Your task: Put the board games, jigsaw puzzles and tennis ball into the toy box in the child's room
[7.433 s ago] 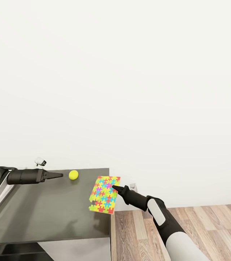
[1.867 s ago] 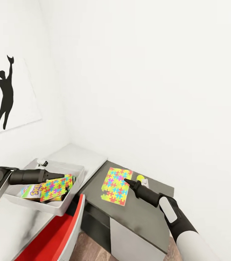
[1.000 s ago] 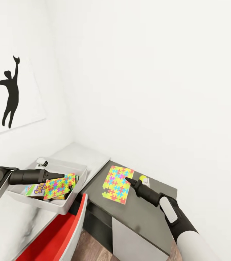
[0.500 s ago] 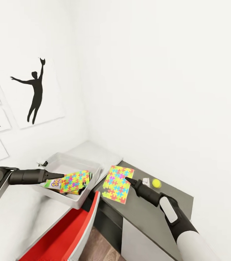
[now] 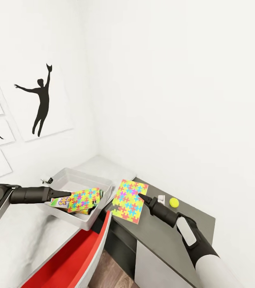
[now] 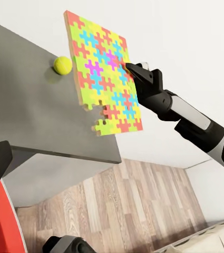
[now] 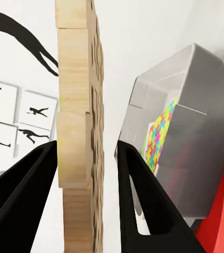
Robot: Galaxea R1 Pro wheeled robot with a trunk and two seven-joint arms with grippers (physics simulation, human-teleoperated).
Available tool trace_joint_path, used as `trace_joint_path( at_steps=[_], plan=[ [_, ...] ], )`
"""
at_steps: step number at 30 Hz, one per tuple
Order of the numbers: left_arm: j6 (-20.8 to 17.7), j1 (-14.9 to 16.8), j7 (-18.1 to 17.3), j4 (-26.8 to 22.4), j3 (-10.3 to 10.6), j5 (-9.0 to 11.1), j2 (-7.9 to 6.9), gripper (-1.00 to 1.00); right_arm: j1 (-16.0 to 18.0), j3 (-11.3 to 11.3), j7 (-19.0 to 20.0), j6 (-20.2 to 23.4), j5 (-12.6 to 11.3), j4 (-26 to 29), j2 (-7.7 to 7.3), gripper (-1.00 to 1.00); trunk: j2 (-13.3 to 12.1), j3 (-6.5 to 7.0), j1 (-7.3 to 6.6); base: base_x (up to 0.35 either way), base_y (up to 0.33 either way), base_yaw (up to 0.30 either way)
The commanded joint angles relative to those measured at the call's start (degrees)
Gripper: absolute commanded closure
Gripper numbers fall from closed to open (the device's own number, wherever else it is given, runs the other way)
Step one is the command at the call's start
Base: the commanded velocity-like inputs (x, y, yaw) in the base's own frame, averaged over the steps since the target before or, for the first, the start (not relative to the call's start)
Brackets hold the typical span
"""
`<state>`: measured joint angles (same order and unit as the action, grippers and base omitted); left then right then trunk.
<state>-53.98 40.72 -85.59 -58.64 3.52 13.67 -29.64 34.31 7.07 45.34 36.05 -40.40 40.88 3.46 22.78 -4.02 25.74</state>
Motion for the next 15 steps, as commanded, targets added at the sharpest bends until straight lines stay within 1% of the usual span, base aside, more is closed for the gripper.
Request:
trace_joint_path(
  at_steps=[1,4,6,9,15],
  plan=[
    [-0.6,0.07,-0.1,0.02,0.17,0.22,-0.07,-1.0,0.06,0.22,0.11,0.35,-0.09,-0.01,0.06,1.0,0.13,-0.13,0.04,0.0,0.0,0.0],
    [-0.6,0.07,-0.1,0.02,0.17,0.24,-0.07,-1.0,0.06,0.22,0.12,0.34,-0.11,-0.01,0.06,1.0,0.13,-0.13,0.04,0.0,0.0,0.004],
    [-0.6,0.07,-0.1,0.02,0.17,0.24,-0.07,-1.0,0.06,0.22,0.09,0.32,-0.11,-0.01,0.09,1.0,0.13,-0.12,0.04,0.0,0.0,0.117],
    [-0.58,0.07,-0.12,0.02,0.17,0.27,-0.07,-1.0,0.06,0.22,0.06,0.33,-0.12,-0.01,0.13,1.0,0.13,-0.07,0.04,0.0,0.0,0.207],
    [-0.52,0.07,-0.11,0.02,0.17,0.23,-0.07,-1.0,0.05,0.22,0.03,0.34,-0.12,-0.01,0.14,1.0,0.13,0.05,0.04,0.0,0.0,0.265]
  ],
)
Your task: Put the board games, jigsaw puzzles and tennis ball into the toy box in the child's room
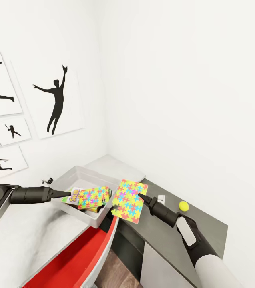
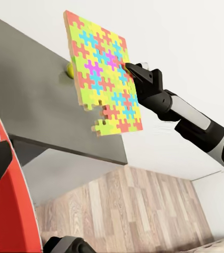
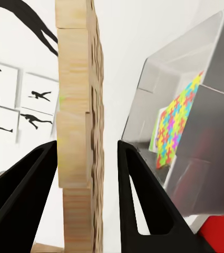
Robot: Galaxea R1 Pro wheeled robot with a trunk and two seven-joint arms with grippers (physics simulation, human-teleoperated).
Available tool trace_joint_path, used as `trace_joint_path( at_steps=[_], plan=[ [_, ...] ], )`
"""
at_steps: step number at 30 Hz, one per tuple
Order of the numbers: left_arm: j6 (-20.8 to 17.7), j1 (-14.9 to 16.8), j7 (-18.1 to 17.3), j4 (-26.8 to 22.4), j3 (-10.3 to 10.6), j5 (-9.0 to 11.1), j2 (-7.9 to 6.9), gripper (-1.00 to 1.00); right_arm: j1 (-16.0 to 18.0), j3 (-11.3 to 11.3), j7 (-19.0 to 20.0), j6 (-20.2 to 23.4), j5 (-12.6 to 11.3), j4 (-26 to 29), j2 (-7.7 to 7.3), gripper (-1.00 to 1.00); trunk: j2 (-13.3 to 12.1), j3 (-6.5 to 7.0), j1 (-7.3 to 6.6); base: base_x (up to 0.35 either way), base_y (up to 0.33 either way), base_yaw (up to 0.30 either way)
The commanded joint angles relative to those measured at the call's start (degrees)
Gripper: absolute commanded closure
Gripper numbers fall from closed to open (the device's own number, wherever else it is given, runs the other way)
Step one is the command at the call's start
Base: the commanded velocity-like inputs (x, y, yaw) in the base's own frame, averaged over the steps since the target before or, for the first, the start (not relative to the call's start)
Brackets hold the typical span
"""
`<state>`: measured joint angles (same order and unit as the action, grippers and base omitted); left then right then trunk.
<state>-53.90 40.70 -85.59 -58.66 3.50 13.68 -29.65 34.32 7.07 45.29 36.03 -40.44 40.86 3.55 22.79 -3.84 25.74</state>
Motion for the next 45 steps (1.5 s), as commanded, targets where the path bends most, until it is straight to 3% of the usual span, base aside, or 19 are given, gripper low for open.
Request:
trace_joint_path(
  at_steps=[1,15,45],
  plan=[
    [-0.6,0.09,-0.12,0.04,0.19,0.26,-0.06,-1.0,0.05,0.22,0.11,0.36,-0.08,0.01,0.05,1.0,0.13,-0.11,0.04,0.0,0.0,0.278],
    [-0.6,0.09,-0.11,0.04,0.19,0.24,-0.06,-1.0,0.05,0.3,0.2,0.36,0.01,0.01,-0.03,1.0,0.13,0.12,0.04,0.015,-0.064,0.253],
    [-0.51,0.09,-0.26,0.11,-0.15,0.21,-0.38,-1.0,0.04,0.07,-0.29,0.37,-0.14,0.46,0.15,1.0,0.13,0.12,0.04,0.038,0.02,0.006]
  ],
)
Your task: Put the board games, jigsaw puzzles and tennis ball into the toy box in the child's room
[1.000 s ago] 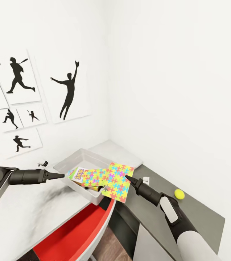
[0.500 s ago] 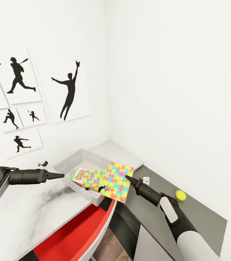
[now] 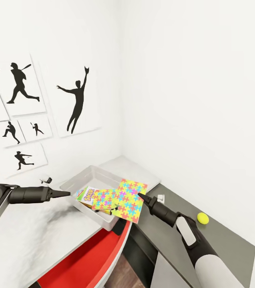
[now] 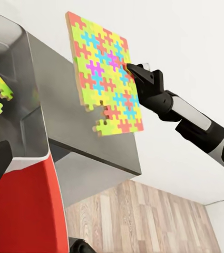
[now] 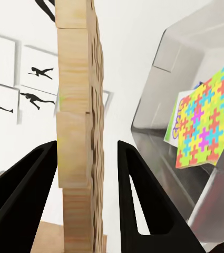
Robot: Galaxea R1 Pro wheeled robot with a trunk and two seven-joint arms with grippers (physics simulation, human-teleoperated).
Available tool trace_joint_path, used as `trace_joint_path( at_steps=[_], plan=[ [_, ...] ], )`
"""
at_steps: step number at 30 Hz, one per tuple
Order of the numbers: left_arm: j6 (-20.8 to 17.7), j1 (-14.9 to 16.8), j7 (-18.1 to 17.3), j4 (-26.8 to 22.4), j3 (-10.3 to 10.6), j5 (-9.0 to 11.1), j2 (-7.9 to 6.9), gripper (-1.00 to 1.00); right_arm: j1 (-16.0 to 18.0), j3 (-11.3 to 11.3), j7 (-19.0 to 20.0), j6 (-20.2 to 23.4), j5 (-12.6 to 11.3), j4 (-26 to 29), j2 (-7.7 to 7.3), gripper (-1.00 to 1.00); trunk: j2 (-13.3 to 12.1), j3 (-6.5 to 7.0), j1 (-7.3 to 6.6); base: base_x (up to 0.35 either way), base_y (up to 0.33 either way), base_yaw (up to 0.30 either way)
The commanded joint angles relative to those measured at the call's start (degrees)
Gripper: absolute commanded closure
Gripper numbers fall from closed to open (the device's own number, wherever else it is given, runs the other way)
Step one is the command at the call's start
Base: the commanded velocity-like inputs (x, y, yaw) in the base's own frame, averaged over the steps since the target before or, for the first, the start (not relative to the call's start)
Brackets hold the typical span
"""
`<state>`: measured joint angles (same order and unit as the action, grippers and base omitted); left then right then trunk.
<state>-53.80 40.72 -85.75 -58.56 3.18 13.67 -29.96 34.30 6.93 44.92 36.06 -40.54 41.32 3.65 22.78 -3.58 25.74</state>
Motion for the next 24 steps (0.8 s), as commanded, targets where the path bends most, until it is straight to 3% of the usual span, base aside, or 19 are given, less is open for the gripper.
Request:
trace_joint_path(
  at_steps=[1,5,8,11,15,17,24],
  plan=[
    [-0.6,0.07,-0.12,0.02,0.12,0.22,-0.14,-1.0,0.06,0.13,-0.17,0.36,0.0,0.51,0.08,1.0,0.13,-0.14,0.04,0.0,0.0,0.0],
    [-0.5,0.07,-0.12,0.09,0.08,0.22,-0.08,-1.0,0.19,0.13,-2.26,0.81,0.17,1.03,0.37,1.0,0.13,-0.14,0.04,0.0,0.0,0.0],
    [-0.45,0.07,-0.11,0.11,0.03,0.22,0.03,-1.0,1.63,0.22,-6.63,1.89,-0.04,1.38,0.8,1.0,0.13,-0.14,0.04,0.0,0.0,0.0],
    [-0.44,0.07,-0.12,0.11,0.0,0.22,0.0,-1.0,5.3,0.26,-12.64,4.38,-0.23,1.41,1.49,1.0,0.13,-0.14,0.04,0.0,0.0,0.0],
    [-0.4,0.07,-0.12,0.16,-0.09,0.22,-0.19,-1.0,10.95,0.21,-21.6,5.98,-0.29,1.01,5.05,1.0,0.13,-0.14,0.04,0.0,0.0,0.0],
    [-0.38,0.07,-0.12,0.18,-0.1,0.22,-0.24,-1.0,13.04,0.2,-25.61,6.1,-0.32,0.2,5.97,1.0,0.13,-0.14,0.04,0.0,0.0,0.0],
    [-0.43,0.07,-0.07,0.2,-0.1,0.22,-0.27,-1.0,18.52,0.19,-32.92,5.82,-0.32,-5.17,6.35,1.0,0.13,-0.14,0.04,0.017,0.031,0.0]
  ],
)
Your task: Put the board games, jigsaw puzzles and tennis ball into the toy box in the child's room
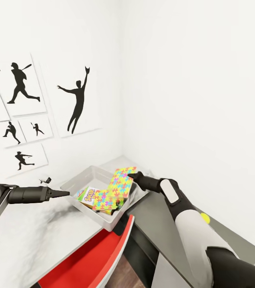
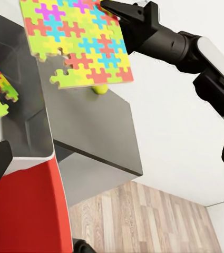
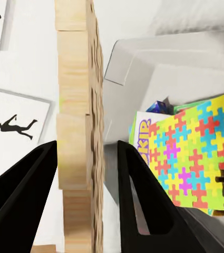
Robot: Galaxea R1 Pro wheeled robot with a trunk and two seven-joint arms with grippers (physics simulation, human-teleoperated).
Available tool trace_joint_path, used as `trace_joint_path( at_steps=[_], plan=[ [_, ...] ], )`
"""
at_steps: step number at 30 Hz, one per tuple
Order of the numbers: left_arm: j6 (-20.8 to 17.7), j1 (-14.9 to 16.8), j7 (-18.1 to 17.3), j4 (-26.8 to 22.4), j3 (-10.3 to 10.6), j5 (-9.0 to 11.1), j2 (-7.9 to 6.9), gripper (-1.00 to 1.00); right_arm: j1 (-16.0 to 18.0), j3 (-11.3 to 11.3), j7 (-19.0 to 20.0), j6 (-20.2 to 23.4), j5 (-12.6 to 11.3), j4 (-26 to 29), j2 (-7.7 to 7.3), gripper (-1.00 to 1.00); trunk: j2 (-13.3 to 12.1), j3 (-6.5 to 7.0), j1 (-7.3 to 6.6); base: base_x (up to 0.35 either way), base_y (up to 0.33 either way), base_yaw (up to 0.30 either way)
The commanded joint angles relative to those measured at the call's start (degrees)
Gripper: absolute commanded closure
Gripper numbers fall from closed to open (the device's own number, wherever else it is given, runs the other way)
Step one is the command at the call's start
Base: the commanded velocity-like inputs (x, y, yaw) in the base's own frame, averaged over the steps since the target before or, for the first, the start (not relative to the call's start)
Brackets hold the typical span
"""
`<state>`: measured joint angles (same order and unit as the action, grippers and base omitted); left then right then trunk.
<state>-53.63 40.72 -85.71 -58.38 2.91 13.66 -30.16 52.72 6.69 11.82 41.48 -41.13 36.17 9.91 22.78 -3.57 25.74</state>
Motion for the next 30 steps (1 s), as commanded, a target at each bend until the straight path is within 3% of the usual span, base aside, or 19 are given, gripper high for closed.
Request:
trace_joint_path(
  at_steps=[1,30],
  plan=[
    [-0.6,0.07,-0.09,0.05,0.17,0.23,-0.07,-1.0,0.54,0.45,-0.21,0.3,0.29,-0.57,0.09,1.0,0.14,-0.14,0.05,0.068,0.101,0.0],
    [-0.43,0.07,0.19,0.11,0.16,0.23,-0.09,-1.0,1.0,-0.08,-0.05,0.4,1.05,-0.88,-0.4,1.0,0.14,-0.14,0.05,0.021,0.056,0.0]
  ],
)
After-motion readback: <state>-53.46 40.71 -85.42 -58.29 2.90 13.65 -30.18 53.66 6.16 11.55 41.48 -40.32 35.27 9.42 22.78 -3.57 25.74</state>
